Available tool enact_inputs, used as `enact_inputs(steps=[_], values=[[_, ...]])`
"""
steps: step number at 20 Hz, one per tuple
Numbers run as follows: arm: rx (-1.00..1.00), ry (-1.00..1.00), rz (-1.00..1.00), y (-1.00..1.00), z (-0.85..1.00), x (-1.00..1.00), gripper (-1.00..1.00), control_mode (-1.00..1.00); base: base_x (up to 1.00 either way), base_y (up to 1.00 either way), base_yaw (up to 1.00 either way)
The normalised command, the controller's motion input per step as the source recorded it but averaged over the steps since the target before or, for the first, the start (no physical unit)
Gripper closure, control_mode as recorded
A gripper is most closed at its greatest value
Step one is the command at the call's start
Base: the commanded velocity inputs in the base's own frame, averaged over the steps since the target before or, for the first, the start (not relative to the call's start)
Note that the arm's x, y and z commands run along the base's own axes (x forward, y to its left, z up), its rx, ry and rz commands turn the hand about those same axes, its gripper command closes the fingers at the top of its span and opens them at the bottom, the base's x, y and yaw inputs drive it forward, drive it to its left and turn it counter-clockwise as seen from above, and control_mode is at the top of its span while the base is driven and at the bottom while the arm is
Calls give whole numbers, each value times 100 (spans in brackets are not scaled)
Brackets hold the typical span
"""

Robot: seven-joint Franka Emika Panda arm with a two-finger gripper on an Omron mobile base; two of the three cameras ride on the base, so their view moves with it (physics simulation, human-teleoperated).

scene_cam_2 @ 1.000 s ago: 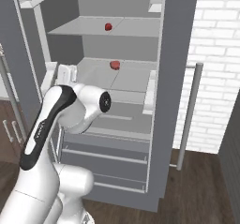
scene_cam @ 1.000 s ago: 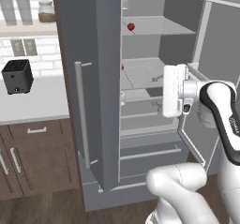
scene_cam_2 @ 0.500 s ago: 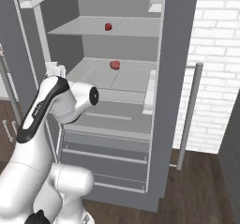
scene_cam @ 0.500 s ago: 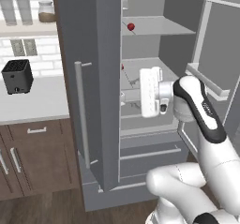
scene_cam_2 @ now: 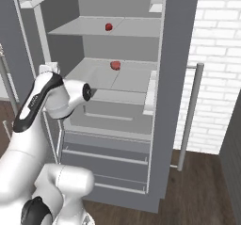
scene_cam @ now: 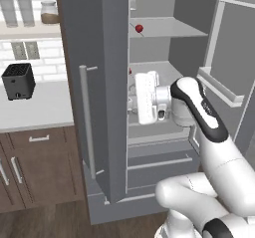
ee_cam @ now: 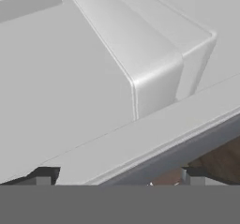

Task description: Take the strawberry from the fridge and place it on top of the pancake, located on the dining counter.

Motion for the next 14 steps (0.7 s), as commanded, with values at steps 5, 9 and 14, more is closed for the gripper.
enact_inputs(steps=[5,9,14], values=[[0,0,2,44,-6,0,-100,-100,0,0,0],[0,0,1,44,-5,0,-100,-100,0,0,0],[0,0,0,45,-7,0,-100,-100,0,0,0]])
